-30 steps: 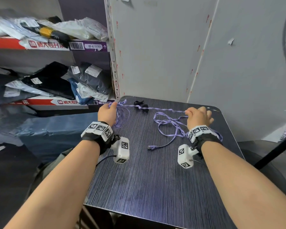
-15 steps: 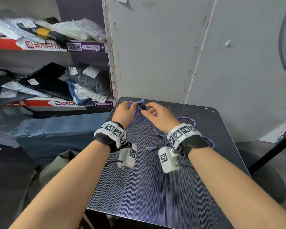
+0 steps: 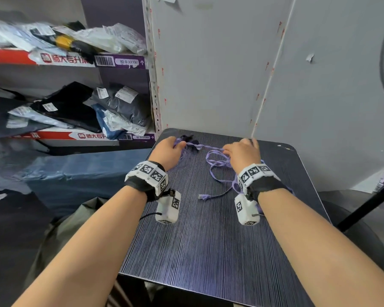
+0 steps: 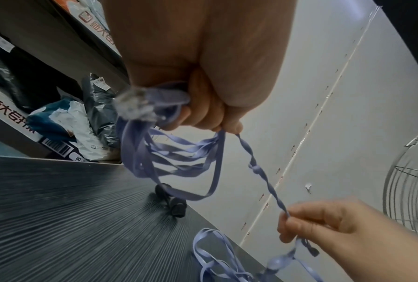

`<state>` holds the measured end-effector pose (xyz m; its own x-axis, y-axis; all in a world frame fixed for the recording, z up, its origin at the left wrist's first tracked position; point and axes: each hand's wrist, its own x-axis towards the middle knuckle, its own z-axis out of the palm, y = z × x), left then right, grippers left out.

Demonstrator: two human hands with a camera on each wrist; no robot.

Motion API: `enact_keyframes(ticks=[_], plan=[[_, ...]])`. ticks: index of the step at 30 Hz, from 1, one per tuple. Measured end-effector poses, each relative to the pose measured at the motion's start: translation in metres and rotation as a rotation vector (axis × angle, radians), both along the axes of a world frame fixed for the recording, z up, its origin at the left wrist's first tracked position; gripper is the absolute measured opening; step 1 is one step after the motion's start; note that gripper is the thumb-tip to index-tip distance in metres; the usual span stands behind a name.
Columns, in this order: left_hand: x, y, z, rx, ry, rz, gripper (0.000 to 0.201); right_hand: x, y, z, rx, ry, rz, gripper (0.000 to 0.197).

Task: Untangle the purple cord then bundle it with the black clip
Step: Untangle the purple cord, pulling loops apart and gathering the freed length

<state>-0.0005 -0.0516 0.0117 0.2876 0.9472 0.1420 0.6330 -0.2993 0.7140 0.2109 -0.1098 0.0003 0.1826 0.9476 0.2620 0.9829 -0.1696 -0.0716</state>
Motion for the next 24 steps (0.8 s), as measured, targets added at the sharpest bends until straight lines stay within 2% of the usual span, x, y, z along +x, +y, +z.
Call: enact_keyframes(ticks=[7, 12, 15, 19, 22, 24], plan=[[-0.002, 0.009, -0.002, -0.063, -0.039, 0.056, 0.03, 0.01, -0.002, 0.01, -0.1, -0.102, -0.062, 0.025], [0.002, 0.009, 0.005, -0.045, -0.039, 0.041, 0.03, -0.006, 0.0, 0.015, -0.119, -0.278, -0.125, 0.024], [0.005, 0.008, 0.011, 0.005, -0.035, 0.009, 0.027, -0.013, 0.002, 0.021, -0.186, -0.156, -0.106, 0.027], [0.004, 0.005, 0.02, 0.056, -0.016, -0.03, 0.024, -0.014, 0.006, 0.022, -0.122, -0.001, -0.08, 0.026], [0.008, 0.004, 0.023, 0.081, 0.006, -0.064, 0.031, -0.02, 0.008, 0.018, -0.088, 0.269, -0.023, 0.045], [0.013, 0.004, 0.023, 0.073, 0.03, -0.074, 0.032, -0.029, 0.008, 0.018, 0.001, 0.461, 0.052, 0.048]])
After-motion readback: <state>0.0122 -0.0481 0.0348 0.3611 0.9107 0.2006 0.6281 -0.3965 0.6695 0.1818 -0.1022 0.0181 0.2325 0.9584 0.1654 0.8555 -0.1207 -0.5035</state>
